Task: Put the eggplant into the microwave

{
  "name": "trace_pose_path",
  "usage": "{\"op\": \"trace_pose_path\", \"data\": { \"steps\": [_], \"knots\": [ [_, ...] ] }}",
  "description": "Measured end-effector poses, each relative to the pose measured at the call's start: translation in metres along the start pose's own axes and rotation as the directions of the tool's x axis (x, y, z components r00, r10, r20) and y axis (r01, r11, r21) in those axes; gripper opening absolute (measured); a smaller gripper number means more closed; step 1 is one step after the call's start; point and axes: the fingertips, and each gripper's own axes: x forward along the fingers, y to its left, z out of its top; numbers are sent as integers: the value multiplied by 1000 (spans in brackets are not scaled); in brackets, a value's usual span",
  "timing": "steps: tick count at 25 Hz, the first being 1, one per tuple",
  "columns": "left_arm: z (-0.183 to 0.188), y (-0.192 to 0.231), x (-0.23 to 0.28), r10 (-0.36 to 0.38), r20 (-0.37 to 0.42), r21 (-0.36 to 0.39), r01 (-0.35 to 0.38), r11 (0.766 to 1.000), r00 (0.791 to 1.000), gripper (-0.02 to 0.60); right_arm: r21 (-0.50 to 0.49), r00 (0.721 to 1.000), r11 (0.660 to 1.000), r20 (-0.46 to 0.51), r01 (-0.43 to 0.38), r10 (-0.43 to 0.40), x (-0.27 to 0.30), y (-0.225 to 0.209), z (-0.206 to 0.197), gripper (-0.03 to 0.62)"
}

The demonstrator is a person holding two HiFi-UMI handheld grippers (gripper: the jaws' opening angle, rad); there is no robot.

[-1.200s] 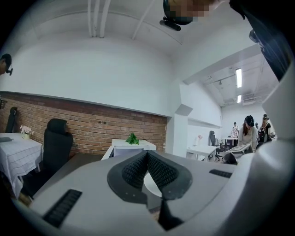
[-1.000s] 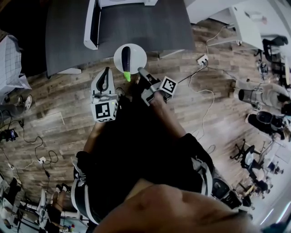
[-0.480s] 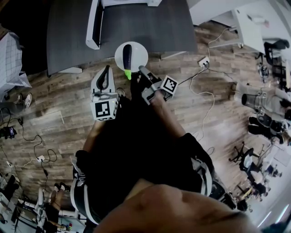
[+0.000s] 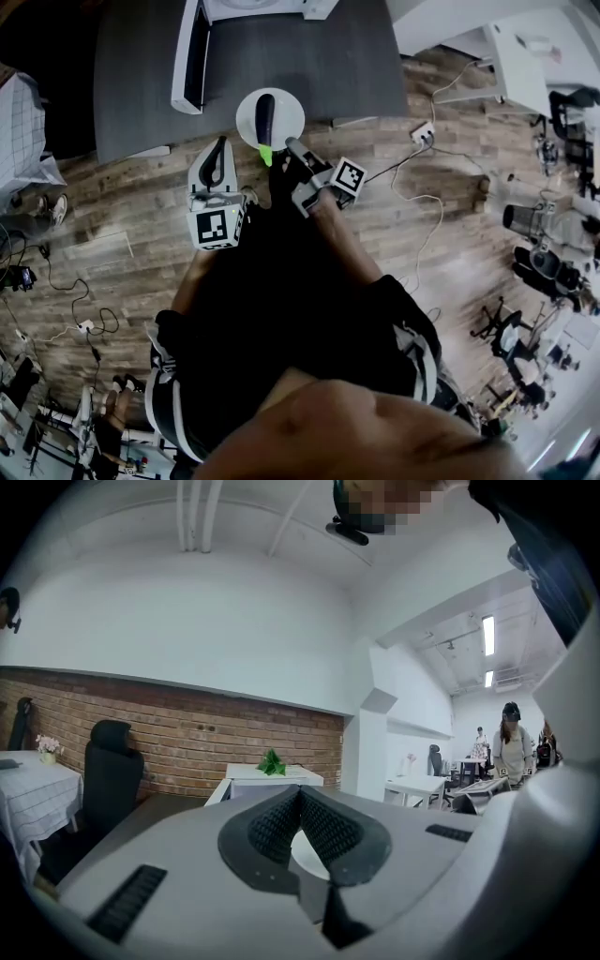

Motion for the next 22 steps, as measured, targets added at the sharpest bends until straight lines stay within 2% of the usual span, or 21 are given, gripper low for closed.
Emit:
{"op": "trace_pose_path", "data": {
  "steps": [13,22],
  "knots": [
    [7,12,99,46,-8,5,-46,999,999,34,-13,998,1000,-67,-6,5,64,23,72,37],
    [18,6,165,120,-20,17,-120,993,993,34,-34,990,999,-141,2,-7,101,37,137,37]
  ]
}}
